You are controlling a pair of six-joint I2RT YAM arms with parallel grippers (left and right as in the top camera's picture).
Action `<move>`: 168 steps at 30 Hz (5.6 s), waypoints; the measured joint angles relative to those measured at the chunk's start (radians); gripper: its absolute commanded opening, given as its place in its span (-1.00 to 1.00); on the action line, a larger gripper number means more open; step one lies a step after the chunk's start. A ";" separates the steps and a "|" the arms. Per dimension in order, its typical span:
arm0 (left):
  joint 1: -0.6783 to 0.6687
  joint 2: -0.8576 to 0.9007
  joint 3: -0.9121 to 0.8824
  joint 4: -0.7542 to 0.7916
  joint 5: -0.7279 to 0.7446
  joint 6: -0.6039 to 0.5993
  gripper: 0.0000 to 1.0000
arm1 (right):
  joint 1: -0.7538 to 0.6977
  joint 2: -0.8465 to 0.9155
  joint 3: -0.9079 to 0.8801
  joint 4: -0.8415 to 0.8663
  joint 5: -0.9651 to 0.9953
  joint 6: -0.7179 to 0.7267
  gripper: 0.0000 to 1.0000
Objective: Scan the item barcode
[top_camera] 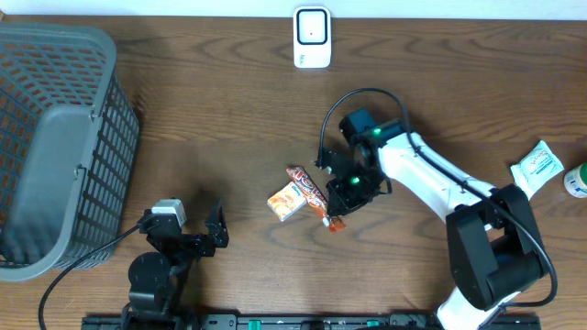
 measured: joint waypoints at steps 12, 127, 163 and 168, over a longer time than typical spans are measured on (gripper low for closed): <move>0.000 0.000 0.000 0.000 0.000 0.000 0.96 | -0.013 0.000 0.000 -0.005 -0.099 0.029 -0.03; 0.000 0.000 0.000 0.000 0.000 0.000 0.96 | 0.352 -0.111 -0.011 0.144 0.351 0.240 -0.44; 0.000 0.000 0.000 0.000 0.000 0.000 0.96 | 0.417 0.135 0.003 0.217 0.932 0.211 -0.98; 0.000 0.000 0.000 0.000 0.000 0.000 0.96 | 0.415 0.132 0.018 0.180 0.895 0.201 -0.98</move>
